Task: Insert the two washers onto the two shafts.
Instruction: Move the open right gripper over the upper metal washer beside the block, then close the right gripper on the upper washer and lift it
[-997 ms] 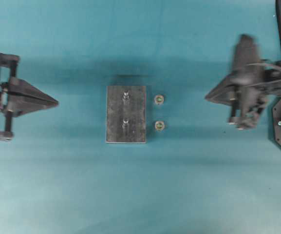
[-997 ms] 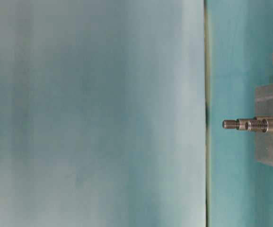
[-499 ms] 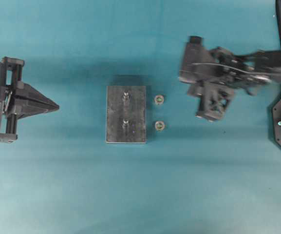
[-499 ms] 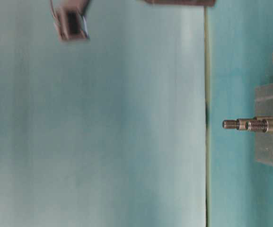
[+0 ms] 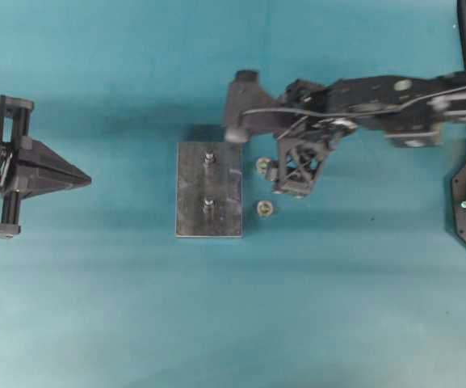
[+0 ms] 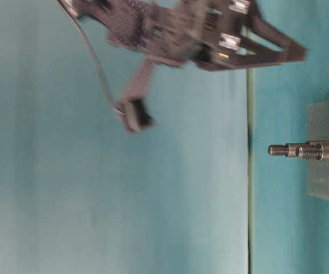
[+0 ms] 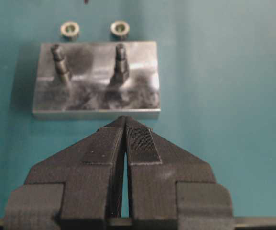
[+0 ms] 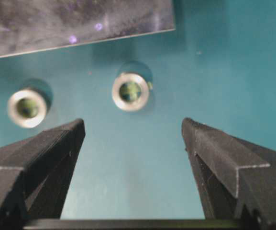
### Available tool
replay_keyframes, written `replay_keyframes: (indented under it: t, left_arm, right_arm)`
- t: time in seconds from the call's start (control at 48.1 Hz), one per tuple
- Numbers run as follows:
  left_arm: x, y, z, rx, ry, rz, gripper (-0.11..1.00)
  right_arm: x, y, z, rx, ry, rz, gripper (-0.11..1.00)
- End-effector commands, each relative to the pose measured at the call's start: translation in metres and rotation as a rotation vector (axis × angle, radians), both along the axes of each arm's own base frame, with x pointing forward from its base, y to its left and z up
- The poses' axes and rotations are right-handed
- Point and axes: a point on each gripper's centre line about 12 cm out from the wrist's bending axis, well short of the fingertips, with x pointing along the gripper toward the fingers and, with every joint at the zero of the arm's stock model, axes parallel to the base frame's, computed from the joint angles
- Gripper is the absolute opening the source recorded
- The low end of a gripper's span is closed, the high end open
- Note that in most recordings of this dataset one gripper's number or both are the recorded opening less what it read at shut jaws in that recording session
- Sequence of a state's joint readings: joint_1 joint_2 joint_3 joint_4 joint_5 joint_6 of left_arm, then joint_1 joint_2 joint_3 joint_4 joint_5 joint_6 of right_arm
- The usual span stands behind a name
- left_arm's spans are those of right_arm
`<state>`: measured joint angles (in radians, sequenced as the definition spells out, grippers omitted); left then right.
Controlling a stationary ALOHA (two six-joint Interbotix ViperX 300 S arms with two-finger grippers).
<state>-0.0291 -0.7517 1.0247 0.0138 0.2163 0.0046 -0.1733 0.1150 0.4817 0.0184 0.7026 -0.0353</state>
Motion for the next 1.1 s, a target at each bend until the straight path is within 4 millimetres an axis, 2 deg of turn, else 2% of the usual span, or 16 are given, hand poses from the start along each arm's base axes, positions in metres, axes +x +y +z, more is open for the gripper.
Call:
replay_keyframes:
  t: [0.0, 0.416, 0.644, 1.08]
  left_arm:
    - [0.001, -0.001, 0.004, 0.001, -0.015, -0.003, 0.0]
    - [0.0, -0.001, 0.001, 0.001, -0.011, -0.003, 0.0]
    - [0.0, -0.001, 0.001, 0.001, -0.012, -0.003, 0.0]
    - [-0.001, -0.001, 0.0, 0.001, -0.012, -0.003, 0.0]
  right_arm:
    - [0.008, 0.0, 0.005, -0.004, -0.023, 0.01, 0.88]
    - [0.025, -0.003, -0.019, -0.011, -0.028, 0.013, 0.87]
    - [0.026, -0.004, -0.029, -0.008, -0.008, 0.014, 0.87]
    - [0.022, -0.007, -0.028, -0.006, 0.017, 0.005, 0.87]
